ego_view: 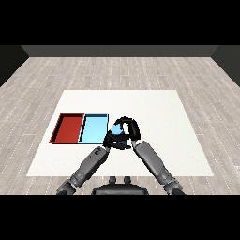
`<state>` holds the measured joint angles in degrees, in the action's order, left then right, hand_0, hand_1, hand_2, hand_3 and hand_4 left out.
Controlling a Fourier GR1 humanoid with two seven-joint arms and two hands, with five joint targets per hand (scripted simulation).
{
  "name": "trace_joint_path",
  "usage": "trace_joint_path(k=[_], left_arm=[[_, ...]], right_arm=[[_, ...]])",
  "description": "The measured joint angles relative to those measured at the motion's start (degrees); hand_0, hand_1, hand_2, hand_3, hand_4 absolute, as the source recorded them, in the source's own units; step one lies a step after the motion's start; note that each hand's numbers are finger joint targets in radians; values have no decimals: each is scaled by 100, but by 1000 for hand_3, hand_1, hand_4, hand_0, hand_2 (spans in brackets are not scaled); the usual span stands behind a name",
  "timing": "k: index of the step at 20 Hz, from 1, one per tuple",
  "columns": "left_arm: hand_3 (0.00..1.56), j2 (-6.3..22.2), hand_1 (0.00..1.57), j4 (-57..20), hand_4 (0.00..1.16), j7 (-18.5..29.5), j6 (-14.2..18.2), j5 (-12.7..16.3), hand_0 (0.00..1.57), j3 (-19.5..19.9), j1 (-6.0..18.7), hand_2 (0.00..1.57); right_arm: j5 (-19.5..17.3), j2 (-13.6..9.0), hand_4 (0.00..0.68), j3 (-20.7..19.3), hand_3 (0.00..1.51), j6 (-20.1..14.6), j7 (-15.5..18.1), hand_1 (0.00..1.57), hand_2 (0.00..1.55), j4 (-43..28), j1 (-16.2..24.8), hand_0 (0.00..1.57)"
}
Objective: Pick the blue can and put it in the blue box
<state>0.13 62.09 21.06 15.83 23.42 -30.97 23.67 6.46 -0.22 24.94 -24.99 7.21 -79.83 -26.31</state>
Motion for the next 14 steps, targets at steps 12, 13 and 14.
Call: trace_joint_path(k=[12, 13, 14], left_arm=[[1516, 15, 1571, -451, 935, 311, 663, 1284, 1571, -348, 496, 1571], [1499, 13, 1571, -420, 914, 425, 772, 1385, 1571, -475, 455, 1571], [1497, 8, 1571, -481, 955, 572, 673, 1406, 1571, -439, 414, 1571]], right_arm=[[790, -8, 627, 442, 1398, -432, 405, 1456, 1442, -36, -102, 1456], [864, -3, 617, 393, 1394, -393, 452, 1444, 1441, 53, -142, 1444], [885, 0, 618, 401, 1392, -416, 459, 1440, 1442, 30, -116, 1440]])
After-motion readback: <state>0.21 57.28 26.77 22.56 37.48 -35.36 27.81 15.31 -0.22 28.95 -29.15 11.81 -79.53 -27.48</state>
